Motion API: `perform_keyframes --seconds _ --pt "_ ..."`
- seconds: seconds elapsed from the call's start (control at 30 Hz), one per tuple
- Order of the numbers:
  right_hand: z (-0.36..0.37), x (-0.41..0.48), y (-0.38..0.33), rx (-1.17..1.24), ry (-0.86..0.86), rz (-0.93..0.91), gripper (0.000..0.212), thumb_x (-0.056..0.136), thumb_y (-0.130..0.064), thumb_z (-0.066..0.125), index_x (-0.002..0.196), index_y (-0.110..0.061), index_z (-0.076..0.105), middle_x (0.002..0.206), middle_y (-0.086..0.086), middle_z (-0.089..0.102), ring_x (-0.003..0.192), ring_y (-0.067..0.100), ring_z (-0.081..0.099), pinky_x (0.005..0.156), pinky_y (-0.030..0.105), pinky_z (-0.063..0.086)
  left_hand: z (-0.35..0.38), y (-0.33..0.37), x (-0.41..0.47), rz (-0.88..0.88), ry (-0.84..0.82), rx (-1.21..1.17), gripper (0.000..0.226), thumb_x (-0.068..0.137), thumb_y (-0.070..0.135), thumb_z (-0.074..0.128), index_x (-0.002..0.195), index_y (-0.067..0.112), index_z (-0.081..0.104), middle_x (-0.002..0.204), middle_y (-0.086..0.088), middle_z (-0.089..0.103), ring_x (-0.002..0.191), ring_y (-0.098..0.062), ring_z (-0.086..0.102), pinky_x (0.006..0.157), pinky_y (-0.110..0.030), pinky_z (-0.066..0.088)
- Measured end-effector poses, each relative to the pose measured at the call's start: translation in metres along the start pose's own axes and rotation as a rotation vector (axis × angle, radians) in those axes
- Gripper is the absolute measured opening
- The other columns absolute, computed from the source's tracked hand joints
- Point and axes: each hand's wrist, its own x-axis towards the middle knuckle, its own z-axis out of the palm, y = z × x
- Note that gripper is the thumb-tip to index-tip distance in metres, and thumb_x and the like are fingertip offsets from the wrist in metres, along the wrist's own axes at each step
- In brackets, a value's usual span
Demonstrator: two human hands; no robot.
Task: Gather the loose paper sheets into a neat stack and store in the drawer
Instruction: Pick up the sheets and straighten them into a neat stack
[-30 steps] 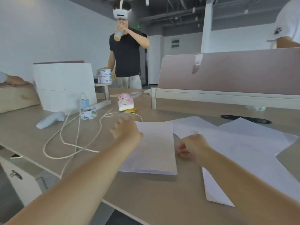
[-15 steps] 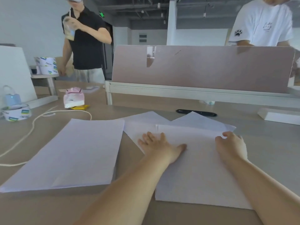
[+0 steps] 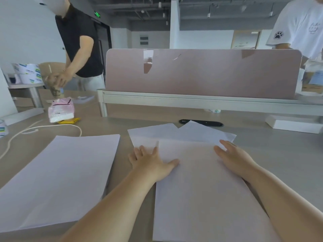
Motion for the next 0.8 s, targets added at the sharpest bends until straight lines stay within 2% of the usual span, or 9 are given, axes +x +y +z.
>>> perform_keyframes --seconds 0.1,0.2,0.27,0.33,0.43,0.53,0.63,0.7,0.8 --pt "0.003 -0.003 0.001 -0.037 -0.034 -0.026 0.052 0.09 -0.056 0.033 0.125 -0.023 0.054 0.132 -0.002 0.056 0.129 0.031 0.045 0.101 0.039 0.035 0.0 0.002 -0.003 0.055 -0.004 -0.003 0.101 0.073 0.081 0.033 0.153 0.025 0.009 0.16 -0.011 0.016 0.147 -0.032 0.008 0.116 -0.051 0.009" --pt "-0.005 -0.007 0.002 0.118 0.131 0.025 0.045 0.092 -0.047 0.043 0.12 -0.017 0.062 0.122 0.003 0.064 0.11 0.026 0.057 0.082 0.031 0.041 -0.003 0.0 -0.005 0.207 0.034 -0.18 0.086 0.075 0.067 0.051 0.147 0.026 0.027 0.144 0.002 0.044 0.139 -0.026 0.031 0.11 -0.043 0.03" --pt "-0.01 -0.007 0.004 0.175 0.229 0.069 0.039 0.092 -0.039 0.043 0.113 -0.014 0.064 0.116 0.009 0.065 0.099 0.028 0.058 0.077 0.033 0.041 -0.003 -0.004 -0.005 0.307 0.015 -0.304 0.078 0.072 0.059 0.058 0.142 0.03 0.036 0.134 0.008 0.051 0.131 -0.02 0.039 0.105 -0.039 0.039" --pt "-0.012 -0.008 0.006 0.08 0.169 0.086 0.044 0.091 -0.042 0.036 0.121 -0.018 0.059 0.126 0.006 0.057 0.113 0.03 0.053 0.079 0.032 0.036 -0.004 -0.006 -0.007 0.357 -0.006 -0.315 0.074 0.074 0.055 0.061 0.14 0.032 0.037 0.127 0.01 0.049 0.126 -0.017 0.042 0.102 -0.038 0.041" --pt "-0.01 -0.008 0.009 -0.255 -0.057 -0.014 0.051 0.088 -0.053 0.022 0.119 -0.029 0.054 0.124 -0.001 0.053 0.129 0.025 0.042 0.097 0.036 0.032 -0.003 -0.005 -0.009 0.35 -0.008 -0.298 0.08 0.084 0.051 0.058 0.149 0.029 0.019 0.146 0.005 0.035 0.137 -0.02 0.028 0.111 -0.039 0.03" --pt "-0.015 -0.008 0.009 -0.262 -0.09 -0.013 0.052 0.094 -0.053 0.03 0.139 -0.029 0.044 0.149 -0.001 0.039 0.14 0.021 0.03 0.11 0.036 0.024 -0.001 -0.004 -0.01 0.292 0.036 -0.176 0.077 0.088 0.055 0.046 0.151 0.027 0.011 0.154 0.001 0.029 0.142 -0.024 0.021 0.114 -0.04 0.018" --pt "-0.018 -0.013 0.01 -0.131 -0.061 -0.014 0.05 0.091 -0.051 0.042 0.135 -0.029 0.051 0.144 -0.002 0.046 0.13 0.024 0.045 0.1 0.033 0.035 0.001 -0.008 -0.005 0.24 0.047 -0.232 0.064 0.086 0.054 0.048 0.141 0.029 0.027 0.144 -0.001 0.044 0.132 -0.027 0.039 0.108 -0.04 0.032" --pt "-0.019 -0.019 0.008 0.125 0.071 0.01 0.034 0.089 -0.04 0.052 0.116 -0.025 0.065 0.117 -0.001 0.063 0.104 0.022 0.058 0.084 0.03 0.042 0.0 -0.01 -0.001 0.212 0.08 -0.277 0.06 0.086 0.049 0.051 0.141 0.032 0.031 0.136 -0.001 0.052 0.123 -0.027 0.048 0.099 -0.041 0.043" --pt "-0.029 -0.011 0.01 0.571 0.344 0.307 0.019 0.084 -0.016 0.052 0.088 -0.006 0.067 0.081 0.01 0.059 0.074 0.028 0.054 0.067 0.03 0.039 -0.005 -0.009 -0.002 0.151 0.185 -0.162 0.06 0.091 0.039 0.05 0.147 0.027 0.031 0.136 -0.005 0.053 0.125 -0.026 0.048 0.097 -0.038 0.045"
